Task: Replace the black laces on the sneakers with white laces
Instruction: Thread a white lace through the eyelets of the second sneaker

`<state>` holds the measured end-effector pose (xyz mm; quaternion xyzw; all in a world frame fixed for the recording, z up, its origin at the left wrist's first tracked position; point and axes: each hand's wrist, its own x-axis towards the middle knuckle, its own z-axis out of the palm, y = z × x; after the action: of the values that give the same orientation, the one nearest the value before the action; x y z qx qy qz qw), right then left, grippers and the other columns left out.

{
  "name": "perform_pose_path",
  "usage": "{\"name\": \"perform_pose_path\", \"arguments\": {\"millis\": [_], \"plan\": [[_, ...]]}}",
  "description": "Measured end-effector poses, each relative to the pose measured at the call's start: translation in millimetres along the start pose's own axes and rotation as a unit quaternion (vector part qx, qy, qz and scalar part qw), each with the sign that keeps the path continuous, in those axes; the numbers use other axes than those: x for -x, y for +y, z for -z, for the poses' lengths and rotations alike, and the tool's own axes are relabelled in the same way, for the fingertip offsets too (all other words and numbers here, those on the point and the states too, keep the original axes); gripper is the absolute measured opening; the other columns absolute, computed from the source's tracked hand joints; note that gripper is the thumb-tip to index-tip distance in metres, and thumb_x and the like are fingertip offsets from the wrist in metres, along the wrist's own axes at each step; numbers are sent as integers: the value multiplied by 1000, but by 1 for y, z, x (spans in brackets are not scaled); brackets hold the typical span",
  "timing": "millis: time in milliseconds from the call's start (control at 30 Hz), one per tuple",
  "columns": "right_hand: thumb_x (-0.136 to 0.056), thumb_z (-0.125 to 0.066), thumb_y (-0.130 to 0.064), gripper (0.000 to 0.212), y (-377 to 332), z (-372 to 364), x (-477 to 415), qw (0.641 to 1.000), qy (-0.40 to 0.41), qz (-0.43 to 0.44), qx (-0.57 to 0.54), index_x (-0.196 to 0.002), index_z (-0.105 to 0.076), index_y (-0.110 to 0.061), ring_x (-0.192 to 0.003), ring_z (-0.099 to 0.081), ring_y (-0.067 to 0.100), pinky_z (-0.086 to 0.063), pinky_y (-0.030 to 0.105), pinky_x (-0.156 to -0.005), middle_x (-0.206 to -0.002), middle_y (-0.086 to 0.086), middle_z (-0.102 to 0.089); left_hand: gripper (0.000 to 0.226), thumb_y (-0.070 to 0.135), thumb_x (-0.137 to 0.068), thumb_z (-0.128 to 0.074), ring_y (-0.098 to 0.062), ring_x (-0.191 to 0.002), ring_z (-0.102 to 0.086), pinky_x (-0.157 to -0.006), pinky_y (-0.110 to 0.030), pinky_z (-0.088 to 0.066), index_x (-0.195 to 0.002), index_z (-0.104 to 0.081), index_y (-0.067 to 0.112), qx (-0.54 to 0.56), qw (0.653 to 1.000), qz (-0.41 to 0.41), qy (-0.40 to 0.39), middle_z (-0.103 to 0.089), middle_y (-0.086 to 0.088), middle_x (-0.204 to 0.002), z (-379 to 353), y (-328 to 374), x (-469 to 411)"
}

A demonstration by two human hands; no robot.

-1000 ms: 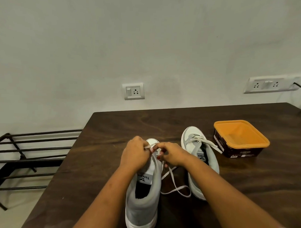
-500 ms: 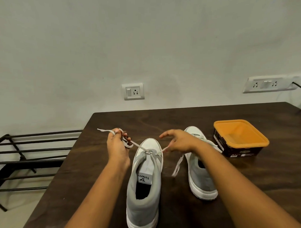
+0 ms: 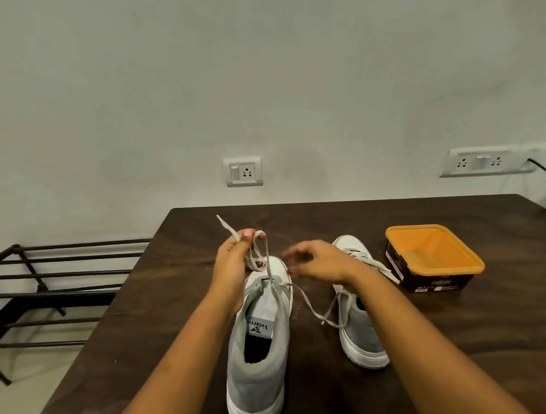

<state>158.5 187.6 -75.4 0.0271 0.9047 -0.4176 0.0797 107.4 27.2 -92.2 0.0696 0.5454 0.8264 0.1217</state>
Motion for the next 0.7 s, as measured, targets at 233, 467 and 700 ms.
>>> {"name": "perform_pose_path", "arguments": {"millis": [233,467,700], "plan": [[-89,-63,-8,25,-14,-24,-13,978,48,99,-177,-114,-63,-10,-65,-59,1,-49,18,-61,-81,-1,-64,28,21,-98,-46,-2,-72,-65,-60,-12,-49,-107,-61,-1,-211,973,-72,-62,-67,-7,-90,-4,-9,3],[-91,-57,-20,18,24,-2,-11,971,138,-116,156,-80,-67,-31,-90,-63,14,-53,32,-82,-98,-3,-70,45,43,-99,-37,-12,-59,-51,-61,-29,-42,-77,-64,14,-307,948,-54,62,-55,2,-63,22,-16,-14],[-96,-56,-26,31,-5,-20,-15,981,88,72,-160,-125,-61,-20,-107,-60,10,-48,25,-94,-112,-3,-66,26,13,-97,-47,-11,-53,-58,-52,-21,-46,-76,-62,13,-399,908,-57,-117,-63,-3,-68,4,-14,0]]}}
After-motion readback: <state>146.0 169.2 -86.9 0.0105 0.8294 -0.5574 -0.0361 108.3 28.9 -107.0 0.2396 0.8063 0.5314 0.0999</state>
